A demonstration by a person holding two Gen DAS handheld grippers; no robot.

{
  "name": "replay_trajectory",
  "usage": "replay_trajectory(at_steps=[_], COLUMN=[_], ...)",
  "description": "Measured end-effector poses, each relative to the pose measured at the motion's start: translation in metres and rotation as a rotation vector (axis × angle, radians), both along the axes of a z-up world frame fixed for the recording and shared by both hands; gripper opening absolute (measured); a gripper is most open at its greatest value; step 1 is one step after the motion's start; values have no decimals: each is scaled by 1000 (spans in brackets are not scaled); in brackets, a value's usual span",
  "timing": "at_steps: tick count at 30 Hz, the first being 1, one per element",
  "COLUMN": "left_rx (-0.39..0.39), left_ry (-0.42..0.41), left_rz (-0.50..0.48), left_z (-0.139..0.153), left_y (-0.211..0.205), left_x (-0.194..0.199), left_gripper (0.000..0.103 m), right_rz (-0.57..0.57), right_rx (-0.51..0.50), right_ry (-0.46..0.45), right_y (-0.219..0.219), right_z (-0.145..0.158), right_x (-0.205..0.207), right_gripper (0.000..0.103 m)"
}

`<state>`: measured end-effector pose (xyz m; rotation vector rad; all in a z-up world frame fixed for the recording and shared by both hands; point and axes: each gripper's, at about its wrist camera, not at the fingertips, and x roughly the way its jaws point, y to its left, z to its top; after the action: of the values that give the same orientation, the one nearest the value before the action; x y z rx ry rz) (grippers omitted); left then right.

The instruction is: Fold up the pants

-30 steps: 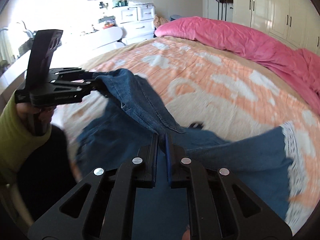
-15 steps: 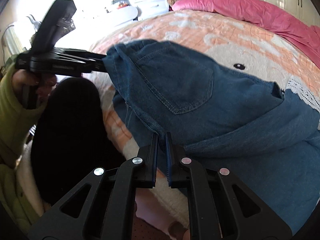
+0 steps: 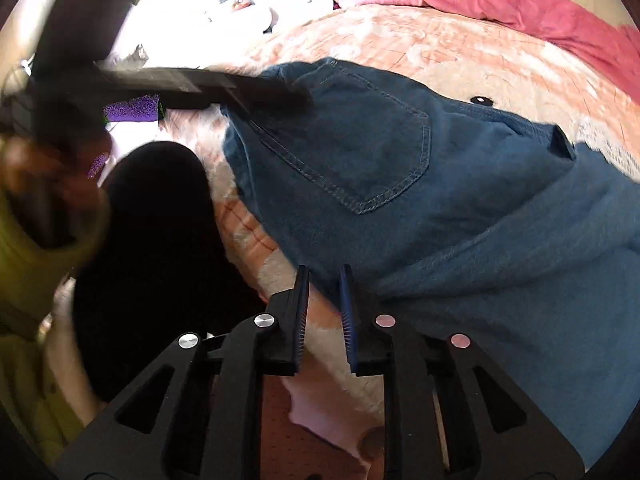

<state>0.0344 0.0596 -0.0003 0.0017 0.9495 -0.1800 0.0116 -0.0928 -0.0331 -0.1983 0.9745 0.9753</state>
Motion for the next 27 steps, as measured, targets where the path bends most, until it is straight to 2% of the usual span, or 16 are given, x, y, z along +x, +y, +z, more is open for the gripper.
replay_trajectory(at_steps=[2, 4, 6, 8, 9, 10, 12, 13, 17, 20, 22, 24, 26, 27], left_rx=[59, 76, 69, 55, 46, 41, 36, 30, -5, -55, -60, -84, -136, -164], left_ry=[46, 72, 71, 82, 85, 86, 83, 82, 35, -44, -87, -113, -69, -37], left_rz=[-7, 3, 5, 6, 9, 10, 11, 11, 21, 9, -17, -74, -135, -165], left_z=[-24, -36, -36, -38, -39, -38, -38, -37, -24, 6, 24, 36, 32, 28], left_y=[-8, -8, -6, -3, -2, -1, -1, -1, 4, 4, -4, -22, -42, -53], left_x=[3, 3, 3, 4, 4, 6, 4, 4, -2, -16, -19, -12, 2, 11], left_gripper=[46, 46, 48, 48, 48, 48, 48, 48, 48, 48, 56, 58, 58, 58], right_rz=[-28, -66, -119, -141, -159, -165, -203, -229, -280, -353, -402, -455, -461, -478], right_rx=[30, 52, 73, 62, 30, 8, -71, -59, 61, 151, 143, 103, 53, 17], right_ry=[-3, -35, -88, -88, -92, -84, 14, 50, 79, 50, 17, -29, -42, -56], right_y=[-10, -17, -21, -16, -12, -9, -3, -5, -22, -54, -71, -84, -88, -88], right_z=[7, 16, 28, 32, 28, 24, -6, -14, -1, 26, 41, 55, 62, 63], right_x=[-2, -3, 4, 18, 26, 31, 50, 53, 51, 60, 75, 96, 125, 140], right_gripper=[11, 11, 20, 37, 37, 37, 37, 36, 35, 37, 41, 42, 51, 51])
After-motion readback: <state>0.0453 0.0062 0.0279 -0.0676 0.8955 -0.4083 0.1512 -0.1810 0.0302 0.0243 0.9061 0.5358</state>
